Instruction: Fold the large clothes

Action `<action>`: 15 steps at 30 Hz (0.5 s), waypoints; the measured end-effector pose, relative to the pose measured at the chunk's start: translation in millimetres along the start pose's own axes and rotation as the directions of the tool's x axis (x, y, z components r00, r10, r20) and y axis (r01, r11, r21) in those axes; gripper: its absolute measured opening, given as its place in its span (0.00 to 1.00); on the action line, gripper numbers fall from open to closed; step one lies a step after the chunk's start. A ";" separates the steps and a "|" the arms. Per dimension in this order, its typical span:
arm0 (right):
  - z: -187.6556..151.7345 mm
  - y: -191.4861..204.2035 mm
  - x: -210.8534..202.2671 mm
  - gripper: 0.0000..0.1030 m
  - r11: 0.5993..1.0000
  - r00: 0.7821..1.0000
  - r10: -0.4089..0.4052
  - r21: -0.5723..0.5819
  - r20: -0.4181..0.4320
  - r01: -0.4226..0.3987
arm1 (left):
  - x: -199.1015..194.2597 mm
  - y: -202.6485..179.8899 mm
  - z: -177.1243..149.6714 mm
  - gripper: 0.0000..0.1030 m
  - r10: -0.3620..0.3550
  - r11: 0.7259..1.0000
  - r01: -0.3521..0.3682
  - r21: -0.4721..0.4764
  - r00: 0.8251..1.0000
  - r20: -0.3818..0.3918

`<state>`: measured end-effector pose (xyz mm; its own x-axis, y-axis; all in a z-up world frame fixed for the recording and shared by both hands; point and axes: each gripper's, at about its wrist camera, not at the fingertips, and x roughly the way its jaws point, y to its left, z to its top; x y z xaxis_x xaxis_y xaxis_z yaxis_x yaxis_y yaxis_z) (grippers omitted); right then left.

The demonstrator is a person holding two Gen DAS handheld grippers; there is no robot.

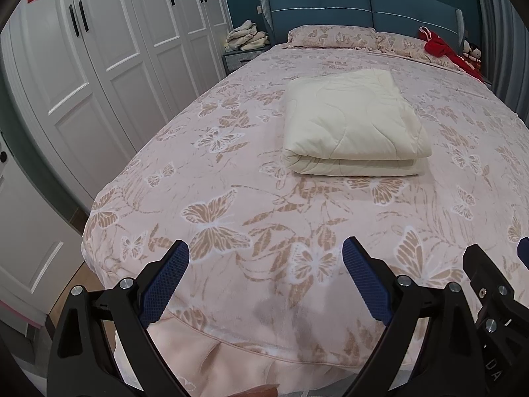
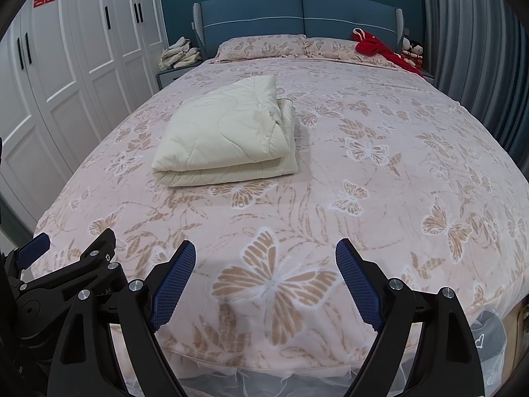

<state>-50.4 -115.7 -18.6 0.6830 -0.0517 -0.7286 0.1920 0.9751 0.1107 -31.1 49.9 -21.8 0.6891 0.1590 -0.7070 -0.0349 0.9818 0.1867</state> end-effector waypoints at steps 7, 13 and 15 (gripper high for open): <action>-0.1 -0.4 0.2 0.83 1.000 1.000 0.001 0.000 0.001 -0.001 | 0.6 0.6 0.6 0.89 -0.002 1.000 0.002 -0.003 1.000 0.005; 0.5 -1.3 0.7 0.83 1.000 1.000 0.001 0.001 -0.001 -0.001 | -1.9 -1.3 -0.8 0.88 0.010 1.000 -0.010 -0.002 1.000 0.025; 0.4 -1.8 0.5 0.83 1.000 1.000 0.001 0.002 0.000 -0.001 | -1.5 -1.1 -0.2 0.88 0.010 1.000 -0.010 -0.001 1.000 0.026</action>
<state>-50.1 -117.5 -18.9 0.6833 -0.0512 -0.7283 0.1928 0.9748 0.1124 -32.2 48.6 -21.1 0.7071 0.1659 -0.6874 -0.0426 0.9803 0.1927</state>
